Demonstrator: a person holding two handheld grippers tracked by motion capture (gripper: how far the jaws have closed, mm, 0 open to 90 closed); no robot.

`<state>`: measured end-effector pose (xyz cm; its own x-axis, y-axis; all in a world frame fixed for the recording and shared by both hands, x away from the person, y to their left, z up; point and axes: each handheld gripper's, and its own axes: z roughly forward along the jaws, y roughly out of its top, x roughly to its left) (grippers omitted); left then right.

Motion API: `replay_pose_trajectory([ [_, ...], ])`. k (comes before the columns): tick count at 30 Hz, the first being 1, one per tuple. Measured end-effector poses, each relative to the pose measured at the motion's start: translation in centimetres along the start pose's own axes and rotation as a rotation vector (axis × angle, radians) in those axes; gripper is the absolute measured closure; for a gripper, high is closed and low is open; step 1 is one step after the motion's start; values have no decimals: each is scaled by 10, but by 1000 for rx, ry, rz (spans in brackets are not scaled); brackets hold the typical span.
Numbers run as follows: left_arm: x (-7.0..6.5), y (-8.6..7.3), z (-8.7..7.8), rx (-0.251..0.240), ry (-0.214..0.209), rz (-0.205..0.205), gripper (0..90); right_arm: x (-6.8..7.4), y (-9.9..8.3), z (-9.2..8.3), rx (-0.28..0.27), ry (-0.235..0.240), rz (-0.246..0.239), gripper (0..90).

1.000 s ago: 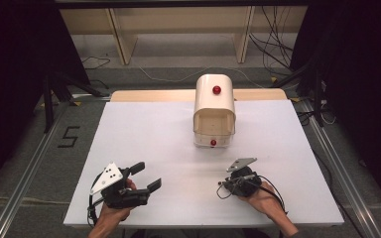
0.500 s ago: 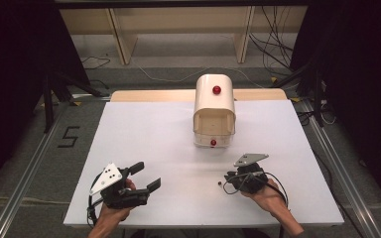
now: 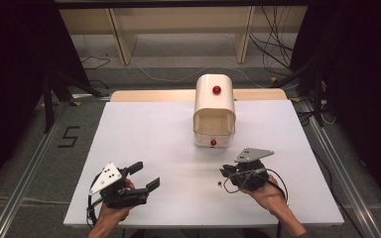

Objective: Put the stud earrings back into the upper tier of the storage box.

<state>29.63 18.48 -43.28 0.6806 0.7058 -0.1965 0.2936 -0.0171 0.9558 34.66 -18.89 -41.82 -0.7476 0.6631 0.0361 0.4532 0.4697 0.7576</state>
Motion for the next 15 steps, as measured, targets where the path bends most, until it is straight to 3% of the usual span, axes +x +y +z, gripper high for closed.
replay_pose_trajectory([
  [15, 0, 0, 0, -1, 5, -3, 161, -3, 19, -14, -60, -7, -7, 794],
])
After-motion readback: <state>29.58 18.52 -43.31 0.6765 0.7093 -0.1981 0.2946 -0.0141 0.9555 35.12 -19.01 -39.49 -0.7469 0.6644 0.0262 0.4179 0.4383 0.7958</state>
